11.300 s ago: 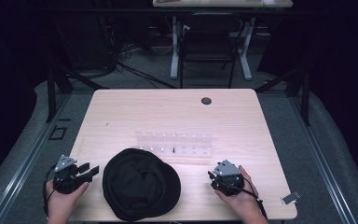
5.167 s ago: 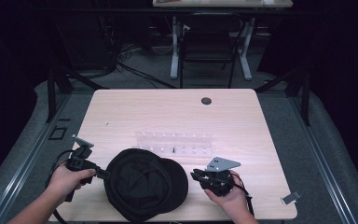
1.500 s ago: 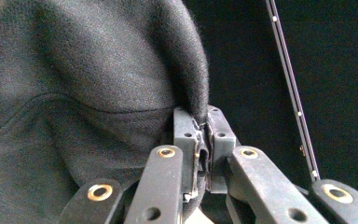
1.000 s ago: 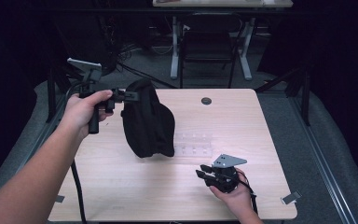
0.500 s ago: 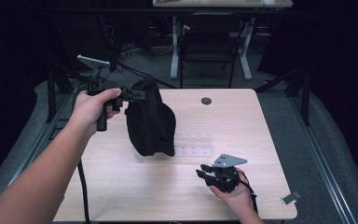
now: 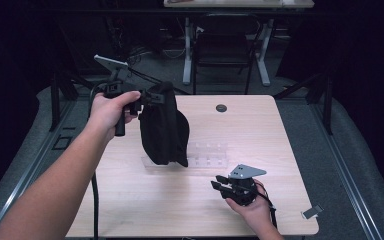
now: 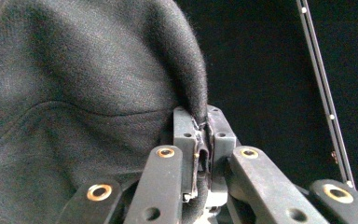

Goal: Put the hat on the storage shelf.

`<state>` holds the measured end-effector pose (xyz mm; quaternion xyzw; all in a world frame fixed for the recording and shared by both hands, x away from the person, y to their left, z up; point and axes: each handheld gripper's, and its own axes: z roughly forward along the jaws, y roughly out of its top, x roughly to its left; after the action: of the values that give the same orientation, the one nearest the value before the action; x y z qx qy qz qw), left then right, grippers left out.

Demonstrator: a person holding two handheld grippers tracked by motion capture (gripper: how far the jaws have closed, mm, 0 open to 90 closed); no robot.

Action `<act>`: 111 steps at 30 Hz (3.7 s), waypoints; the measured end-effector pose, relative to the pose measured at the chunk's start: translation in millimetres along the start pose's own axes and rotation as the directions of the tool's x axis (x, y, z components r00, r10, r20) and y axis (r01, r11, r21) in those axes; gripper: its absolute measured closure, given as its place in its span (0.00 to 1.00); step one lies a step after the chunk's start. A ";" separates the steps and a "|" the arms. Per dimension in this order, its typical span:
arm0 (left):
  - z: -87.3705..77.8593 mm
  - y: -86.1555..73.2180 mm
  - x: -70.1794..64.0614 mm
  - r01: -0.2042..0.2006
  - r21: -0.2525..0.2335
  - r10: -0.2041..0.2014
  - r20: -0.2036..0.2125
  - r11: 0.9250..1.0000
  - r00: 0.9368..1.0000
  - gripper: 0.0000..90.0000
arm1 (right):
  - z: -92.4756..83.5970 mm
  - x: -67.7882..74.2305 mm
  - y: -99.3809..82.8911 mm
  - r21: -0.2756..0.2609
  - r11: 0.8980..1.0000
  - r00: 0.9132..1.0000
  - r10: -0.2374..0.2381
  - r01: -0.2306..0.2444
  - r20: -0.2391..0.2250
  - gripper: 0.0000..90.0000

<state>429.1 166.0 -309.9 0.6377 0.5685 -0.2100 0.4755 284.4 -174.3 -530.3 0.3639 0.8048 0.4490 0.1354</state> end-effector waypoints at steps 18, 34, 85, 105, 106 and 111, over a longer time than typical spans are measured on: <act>18.1 1.9 -4.8 -0.013 0.007 0.013 0.012 1.000 1.000 0.95 | -2.8 2.3 19.6 -0.031 1.000 1.000 0.000 -0.001 -0.025 0.78; 25.6 1.1 -10.9 -0.027 0.016 0.027 0.008 0.999 1.000 0.95 | 9.3 17.1 52.9 -0.033 0.997 0.995 -0.066 0.063 -0.074 0.81; 35.8 1.1 -13.8 -0.038 0.017 0.038 0.023 0.999 0.999 0.94 | 42.2 43.4 95.3 0.017 0.974 0.974 -0.225 0.226 -0.038 0.91; 4.6 -0.8 3.0 -0.106 -0.071 0.106 -0.009 0.992 0.994 0.64 | 39.8 39.7 84.8 0.026 0.973 0.974 -0.227 0.227 -0.005 0.94; 1.9 -1.2 6.1 -0.098 -0.073 0.097 -0.015 0.992 0.995 0.65 | 39.8 38.3 83.7 0.032 0.974 0.974 -0.226 0.226 -0.004 0.94; -10.1 -3.4 24.5 -0.096 -0.076 0.093 -0.051 0.992 0.994 0.66 | 43.9 30.5 72.9 0.040 0.981 0.982 -0.190 0.190 -0.010 0.94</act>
<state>429.7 187.1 -326.3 0.6496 0.5564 -0.1499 0.4959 320.8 -101.1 -491.7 0.2868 0.8451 0.4188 0.1677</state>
